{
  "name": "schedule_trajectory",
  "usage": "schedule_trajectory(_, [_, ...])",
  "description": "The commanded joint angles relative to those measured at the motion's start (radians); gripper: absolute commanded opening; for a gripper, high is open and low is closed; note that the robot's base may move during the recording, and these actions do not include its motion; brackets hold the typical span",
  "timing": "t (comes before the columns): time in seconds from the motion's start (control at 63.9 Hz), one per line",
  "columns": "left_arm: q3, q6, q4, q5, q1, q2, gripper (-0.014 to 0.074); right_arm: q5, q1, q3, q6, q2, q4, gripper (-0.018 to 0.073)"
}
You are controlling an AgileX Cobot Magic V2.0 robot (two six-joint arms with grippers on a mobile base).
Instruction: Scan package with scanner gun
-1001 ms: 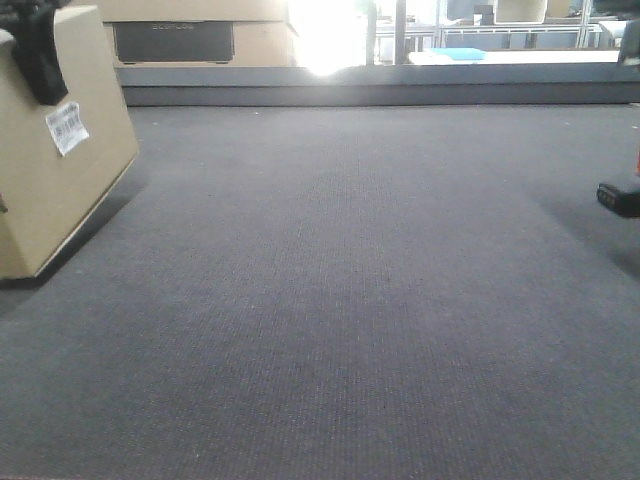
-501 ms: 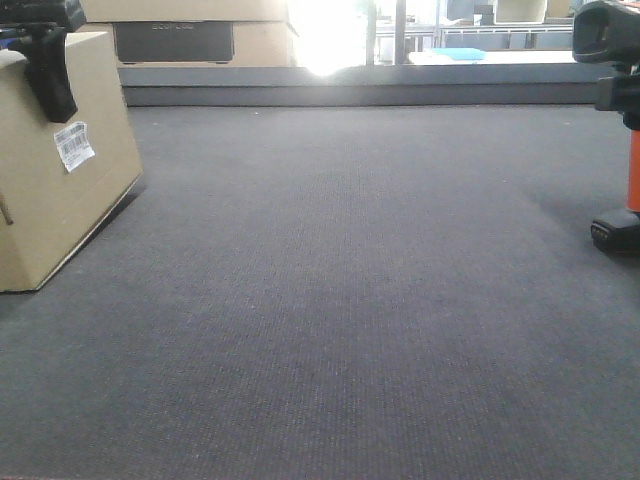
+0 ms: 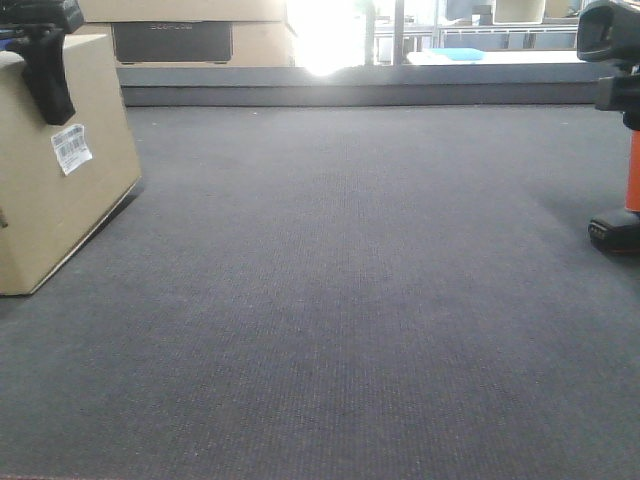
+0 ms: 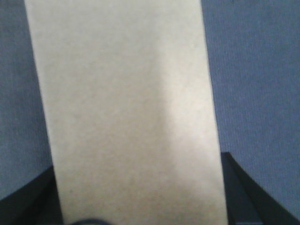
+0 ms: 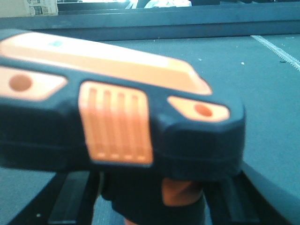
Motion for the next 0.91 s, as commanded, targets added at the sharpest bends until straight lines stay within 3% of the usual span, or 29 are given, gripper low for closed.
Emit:
schedule_trajectory(0.0, [-0.003, -0.007, -0.012, 0.023, -0.005, 0.002, -0.0111, 0.038, -0.001, -0.002, -0.009, -0.021, 0.004, -0.0060])
schedule_trajectory(0.188, [-0.003, -0.007, -0.024, 0.025, -0.005, 0.002, -0.0111, 0.083, -0.001, -0.002, -0.009, -0.053, 0.004, 0.0356])
schedule_trajectory(0.313, [-0.003, -0.007, -0.037, 0.025, -0.005, 0.002, -0.0111, 0.110, -0.001, -0.002, -0.009, -0.053, 0.004, 0.0523])
schedule_trajectory(0.438, [-0.003, -0.007, -0.043, 0.036, -0.005, 0.002, -0.0099, 0.144, -0.001, -0.002, -0.009, -0.054, 0.004, 0.0550])
schedule_trajectory(0.532, [-0.003, -0.007, -0.043, 0.042, -0.005, 0.002, -0.0019, 0.165, -0.001, -0.002, -0.009, -0.059, 0.004, 0.0551])
schedule_trajectory(0.892, [-0.003, -0.007, -0.043, 0.063, -0.005, 0.002, 0.0549, 0.346, -0.001, -0.002, -0.021, -0.152, 0.006, 0.0551])
